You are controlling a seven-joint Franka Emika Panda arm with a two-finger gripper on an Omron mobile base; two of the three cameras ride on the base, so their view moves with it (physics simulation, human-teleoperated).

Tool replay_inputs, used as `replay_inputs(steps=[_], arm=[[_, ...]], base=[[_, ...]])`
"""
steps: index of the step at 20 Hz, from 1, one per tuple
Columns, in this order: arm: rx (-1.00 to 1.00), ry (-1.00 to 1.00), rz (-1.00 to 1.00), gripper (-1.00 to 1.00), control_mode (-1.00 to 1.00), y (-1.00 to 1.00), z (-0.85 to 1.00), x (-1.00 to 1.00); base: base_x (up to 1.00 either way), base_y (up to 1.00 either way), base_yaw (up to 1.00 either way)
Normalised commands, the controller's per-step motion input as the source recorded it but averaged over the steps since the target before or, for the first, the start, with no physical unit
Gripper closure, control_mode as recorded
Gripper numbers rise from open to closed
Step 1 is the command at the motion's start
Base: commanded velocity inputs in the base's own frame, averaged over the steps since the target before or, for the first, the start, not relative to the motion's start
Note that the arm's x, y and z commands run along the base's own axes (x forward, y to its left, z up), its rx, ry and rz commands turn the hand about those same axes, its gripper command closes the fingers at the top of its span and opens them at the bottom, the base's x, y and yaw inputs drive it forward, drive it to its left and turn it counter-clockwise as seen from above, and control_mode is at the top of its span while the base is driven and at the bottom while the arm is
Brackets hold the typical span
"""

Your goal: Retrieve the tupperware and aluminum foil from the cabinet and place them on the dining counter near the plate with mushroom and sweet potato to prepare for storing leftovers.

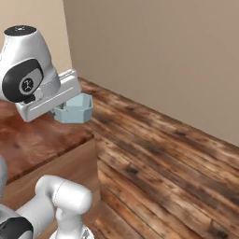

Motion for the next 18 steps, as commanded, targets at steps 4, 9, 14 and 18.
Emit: replay_inputs(steps=[4,9,14,18], arm=[[0.00,0.00,0.00,1.00,1.00,0.00,0.00,0.00],[0.00,0.00,0.00,1.00,1.00,0.00,0.00,0.00],[0.00,0.00,0.00,1.00,1.00,0.00,0.00,0.00],[0.00,0.00,0.00,1.00,1.00,0.00,0.00,0.00]], base=[[0.97,-0.96,0.38],[0.90,-1.00,0.30],[0.93,-1.00,0.29],[1.00,-0.86,0.40]])
